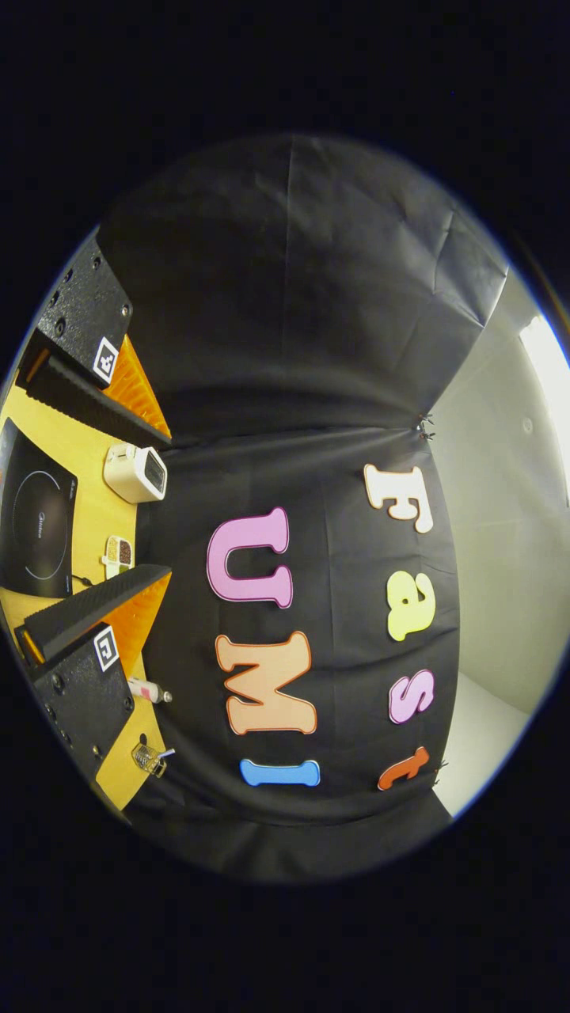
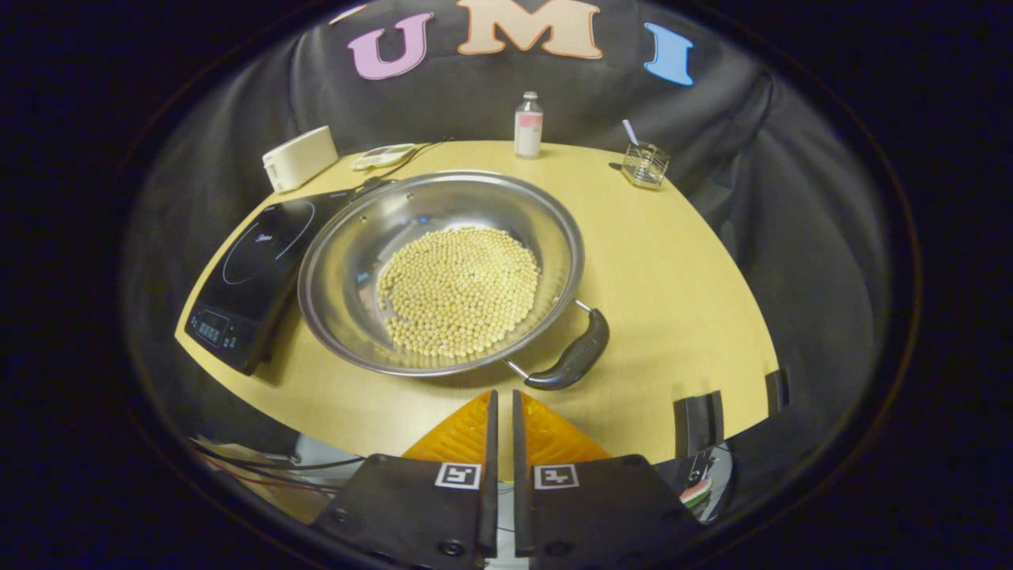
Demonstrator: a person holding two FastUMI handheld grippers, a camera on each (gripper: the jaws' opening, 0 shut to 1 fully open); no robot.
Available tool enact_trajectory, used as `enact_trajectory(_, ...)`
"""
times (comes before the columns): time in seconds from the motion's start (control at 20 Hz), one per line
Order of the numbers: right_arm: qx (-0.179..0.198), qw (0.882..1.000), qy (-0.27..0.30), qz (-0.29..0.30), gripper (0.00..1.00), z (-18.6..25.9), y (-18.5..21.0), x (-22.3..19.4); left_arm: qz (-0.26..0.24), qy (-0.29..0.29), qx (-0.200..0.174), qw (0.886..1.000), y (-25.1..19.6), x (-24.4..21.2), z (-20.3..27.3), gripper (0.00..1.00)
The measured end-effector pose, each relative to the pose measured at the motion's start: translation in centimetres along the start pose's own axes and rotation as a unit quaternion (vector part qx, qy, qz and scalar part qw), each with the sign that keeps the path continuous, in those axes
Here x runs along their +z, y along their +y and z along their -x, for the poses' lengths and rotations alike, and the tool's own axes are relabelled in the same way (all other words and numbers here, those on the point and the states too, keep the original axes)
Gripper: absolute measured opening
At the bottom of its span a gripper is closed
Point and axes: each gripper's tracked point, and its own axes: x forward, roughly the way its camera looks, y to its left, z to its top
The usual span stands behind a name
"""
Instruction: First push the handle of the pot to place it horizontally, then grasp the pot with both hands and set it on the induction cooktop.
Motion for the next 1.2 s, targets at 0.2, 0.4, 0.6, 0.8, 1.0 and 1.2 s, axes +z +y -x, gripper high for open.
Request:
enact_trajectory(0.2,-0.011,1.0,-0.001,0.005,0.1,-0.7,-1.0,0.7,-0.003,0.004,0.011,1.0,0.8,-0.2,0.1,0.93)
enact_trajectory(0.4,-0.021,1.0,-0.001,-0.006,0.08,-1.7,-2.7,1.9,-0.003,0.011,0.018,1.0,1.1,-0.8,0.0,0.93)
enact_trajectory(0.6,-0.036,0.999,-0.006,0.001,0.08,-2.7,-4.8,3.2,-0.008,0.012,0.026,1.0,1.6,-0.9,0.1,0.93)
enact_trajectory(0.8,-0.045,0.999,-0.01,0.014,0.08,-4.0,-6.3,5.0,-0.01,0.014,0.034,0.999,1.7,-1.0,0.0,0.95)
enact_trajectory(1.0,-0.051,0.998,-0.013,0.024,0.08,-5.4,-7.3,6.7,-0.013,0.016,0.042,0.999,1.7,-1.0,0.1,0.95)
enact_trajectory(1.2,-0.052,0.998,-0.013,0.025,0.08,-6.1,-7.8,7.5,-0.015,0.016,0.044,0.999,1.5,-1.0,0.1,0.95)
